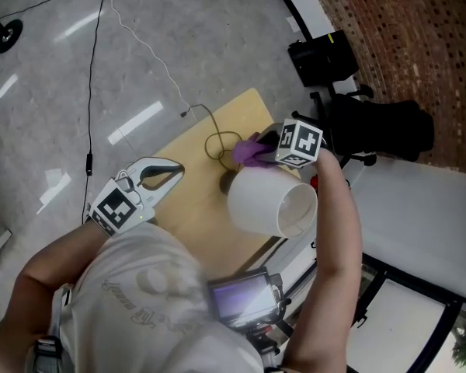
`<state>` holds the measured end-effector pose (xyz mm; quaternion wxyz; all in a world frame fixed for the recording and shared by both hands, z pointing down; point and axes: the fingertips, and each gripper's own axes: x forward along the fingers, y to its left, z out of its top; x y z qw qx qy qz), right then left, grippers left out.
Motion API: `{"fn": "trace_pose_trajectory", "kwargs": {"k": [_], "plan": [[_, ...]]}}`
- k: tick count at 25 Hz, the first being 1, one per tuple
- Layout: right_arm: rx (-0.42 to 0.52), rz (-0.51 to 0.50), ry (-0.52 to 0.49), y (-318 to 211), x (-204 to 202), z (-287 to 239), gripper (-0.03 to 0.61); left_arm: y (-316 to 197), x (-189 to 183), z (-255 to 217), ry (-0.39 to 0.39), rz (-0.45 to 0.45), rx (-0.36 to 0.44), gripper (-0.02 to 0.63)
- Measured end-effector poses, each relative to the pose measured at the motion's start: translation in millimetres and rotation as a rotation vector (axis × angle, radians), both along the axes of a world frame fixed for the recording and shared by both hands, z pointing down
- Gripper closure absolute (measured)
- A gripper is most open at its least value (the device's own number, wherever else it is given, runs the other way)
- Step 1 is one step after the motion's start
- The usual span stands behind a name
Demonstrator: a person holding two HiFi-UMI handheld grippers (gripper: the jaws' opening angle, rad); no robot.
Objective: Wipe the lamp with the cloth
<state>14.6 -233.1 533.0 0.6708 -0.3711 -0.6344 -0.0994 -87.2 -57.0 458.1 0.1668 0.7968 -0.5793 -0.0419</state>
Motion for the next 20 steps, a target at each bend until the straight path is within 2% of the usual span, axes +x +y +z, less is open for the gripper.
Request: {"fn": "trace_pose_trajectory", "kwargs": {"k": [3,6,9,12,15,20], "plan": [[-0.023,0.040,-0.105,-0.4,-14.3,-40.7,0.457,-1.6,4.7,-2.9,0.000,0.016,0.003,0.612],[-0.054,0.033,-0.167,7.8,-20.2,-86.7,0.457,-4.8,13.2,-5.9,0.007,0.037,0.008,0.612],[-0.045,-0.001,-0.182,19.7,-16.8,-116.7,0.457,-7.7,20.5,-7.1,0.009,0.080,0.020,0.612],[-0.002,-0.042,-0.151,22.2,-1.2,-132.8,0.457,-10.4,27.3,-10.8,0.009,0.110,0.034,0.612],[0.011,-0.039,-0.150,33.0,9.6,-151.5,0.457,-12.4,31.0,-14.5,0.006,0.132,0.046,0.612],[-0.029,-0.064,-0.261,75.1,-5.8,-177.8,0.457,-10.5,36.1,-11.2,0.009,0.159,0.044,0.612]]}}
